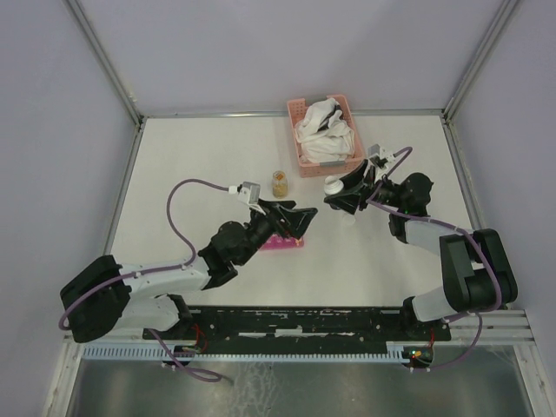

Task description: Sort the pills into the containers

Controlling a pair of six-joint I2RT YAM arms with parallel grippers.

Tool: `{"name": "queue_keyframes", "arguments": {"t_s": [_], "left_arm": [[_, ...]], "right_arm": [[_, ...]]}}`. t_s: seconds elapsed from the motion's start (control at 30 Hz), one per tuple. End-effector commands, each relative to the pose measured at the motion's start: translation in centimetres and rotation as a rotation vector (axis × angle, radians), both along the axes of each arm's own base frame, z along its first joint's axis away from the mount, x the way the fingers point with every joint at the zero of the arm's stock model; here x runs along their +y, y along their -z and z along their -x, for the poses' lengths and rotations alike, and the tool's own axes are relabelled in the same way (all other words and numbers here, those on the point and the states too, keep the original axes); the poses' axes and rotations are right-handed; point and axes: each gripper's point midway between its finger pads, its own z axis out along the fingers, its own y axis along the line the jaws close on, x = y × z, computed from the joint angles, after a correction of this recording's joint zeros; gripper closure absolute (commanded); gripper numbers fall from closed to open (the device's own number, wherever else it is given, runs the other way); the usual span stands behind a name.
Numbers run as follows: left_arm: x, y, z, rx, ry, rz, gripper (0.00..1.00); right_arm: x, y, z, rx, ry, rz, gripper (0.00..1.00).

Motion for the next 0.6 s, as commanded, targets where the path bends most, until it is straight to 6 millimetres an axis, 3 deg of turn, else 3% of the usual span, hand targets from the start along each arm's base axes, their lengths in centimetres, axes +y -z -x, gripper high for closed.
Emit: {"name": "queue_keyframes", "arguments": {"t_s": [0.0,0.3,0.4,0.57], "left_arm": [[-1.0,-5.0,-1.3,-0.056,-0.037,0.153,0.02],[-3.7,-5.9,-3.7,-0.038,-0.068,0.131,0.02],[-4.2,-4.9,-3.3,-0.044,-0.032,0.117,0.01],[-3.1,-4.2,-2.2,-0.066,0.01,0.144,0.0]], "right_arm": [[0.0,-1.4,0.6,-0.082,-0.033,-0.019,0.99],[0.1,-1.6,0.7,-0.072,-0.041,-0.023,0.99],[0.1,-1.8,0.7,-0.061,-0.041,-0.028,0.99],[0.1,-2.2,0.7,-0.059,-0.038,-0.041,0.99]]}}
